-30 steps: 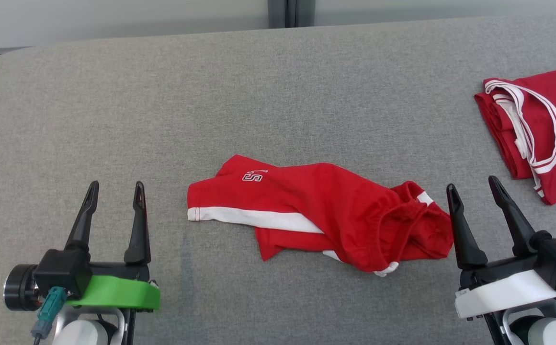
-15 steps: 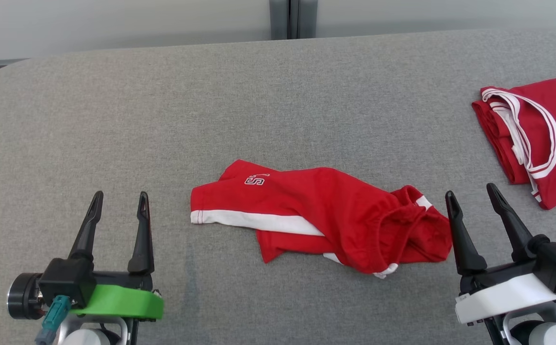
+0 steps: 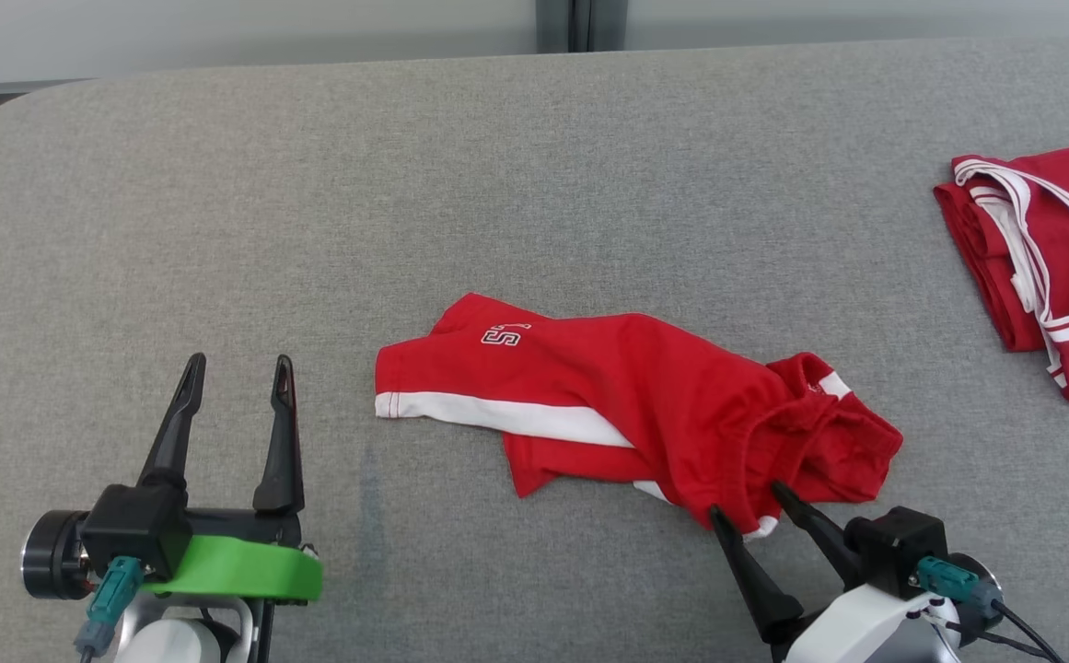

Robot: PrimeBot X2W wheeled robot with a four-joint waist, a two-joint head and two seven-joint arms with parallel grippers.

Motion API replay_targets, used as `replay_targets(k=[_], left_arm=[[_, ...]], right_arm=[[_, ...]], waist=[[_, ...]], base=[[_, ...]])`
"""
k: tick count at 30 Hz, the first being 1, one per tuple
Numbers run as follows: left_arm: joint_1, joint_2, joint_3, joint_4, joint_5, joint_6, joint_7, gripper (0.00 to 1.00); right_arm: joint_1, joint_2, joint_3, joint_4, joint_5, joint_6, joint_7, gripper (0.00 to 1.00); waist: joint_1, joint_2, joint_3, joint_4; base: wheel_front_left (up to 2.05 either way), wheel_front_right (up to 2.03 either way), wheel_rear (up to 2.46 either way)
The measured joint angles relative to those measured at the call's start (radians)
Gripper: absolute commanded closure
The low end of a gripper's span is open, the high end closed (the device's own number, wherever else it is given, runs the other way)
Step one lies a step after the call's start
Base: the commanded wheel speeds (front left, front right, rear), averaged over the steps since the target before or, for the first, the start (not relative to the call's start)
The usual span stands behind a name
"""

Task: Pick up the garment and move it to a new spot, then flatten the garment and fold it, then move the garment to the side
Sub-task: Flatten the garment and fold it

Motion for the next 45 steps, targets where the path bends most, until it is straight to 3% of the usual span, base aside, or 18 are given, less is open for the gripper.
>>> replay_targets(k=[2,3,4,5,12,18,28,29,30,31,37,45], left_arm=[[-0.005,-0.002,-0.001,0.003,0.000,0.000,0.000,0.00],[-0.006,-0.003,-0.001,0.006,0.000,0.000,-0.001,0.00],[-0.008,-0.004,-0.001,0.008,0.000,0.000,-0.002,0.00],[-0.010,-0.004,-0.001,0.009,0.000,0.000,-0.002,0.00],[-0.025,-0.005,0.000,0.013,0.004,-0.004,-0.009,0.00],[-0.042,-0.005,0.007,0.008,0.005,-0.005,-0.010,0.00],[-0.088,-0.016,-0.011,0.021,0.010,-0.026,-0.010,0.00],[-0.089,-0.016,-0.012,0.023,0.010,-0.026,-0.010,0.00],[-0.091,-0.017,-0.013,0.026,0.012,-0.028,-0.010,0.00],[-0.092,-0.019,-0.015,0.029,0.012,-0.028,-0.010,0.00],[-0.096,-0.019,-0.010,0.041,0.013,-0.032,-0.012,0.00],[-0.071,-0.013,0.013,0.050,0.013,-0.019,-0.013,0.00]], right_arm=[[-0.012,-0.004,0.020,0.015,0.013,0.000,0.009,0.00],[-0.021,-0.003,0.026,0.020,0.021,0.000,0.009,0.51],[-0.032,-0.005,0.035,0.024,0.026,0.000,0.007,0.83],[-0.040,-0.005,0.039,0.024,0.031,0.000,0.003,1.00],[-0.097,-0.007,0.016,0.000,0.042,0.000,-0.090,1.00],[-0.170,0.015,-0.086,0.005,0.051,0.000,-0.158,1.00],[-0.326,0.028,-0.214,0.217,0.098,0.000,-0.235,1.00],[-0.335,0.025,-0.213,0.238,0.098,0.000,-0.235,0.95],[-0.344,0.024,-0.211,0.257,0.098,0.000,-0.244,0.56],[-0.351,0.023,-0.209,0.273,0.097,0.000,-0.251,0.01],[-0.353,-0.019,-0.212,0.291,0.050,0.000,-0.288,0.00],[-0.265,-0.028,-0.257,0.089,-0.051,0.000,-0.273,0.00]], waist=[[0.0000,0.0000,0.005,0.003],[0.0000,0.0000,0.008,0.005],[0.0000,0.0000,0.010,0.006],[0.0000,0.0000,0.012,0.008],[0.0000,0.0000,0.028,0.017],[0.0000,0.0000,0.050,0.016],[0.0000,0.0000,0.102,0.025],[0.0000,0.0000,0.105,0.027],[0.0000,0.0000,0.109,0.029],[0.0000,0.0000,0.111,0.031],[0.0000,0.0000,0.108,0.030],[0.0000,0.0000,0.068,0.007]], base=[[0.00,0.00,0.00],[0.00,0.00,0.00],[0.00,0.00,0.00],[0.00,0.00,0.00],[0.00,0.00,0.00],[0.00,0.00,0.00],[0.00,0.00,0.00],[0.00,0.00,0.00],[0.00,0.00,0.00],[0.00,0.00,0.00],[0.00,0.00,0.00],[0.00,0.00,0.00]])
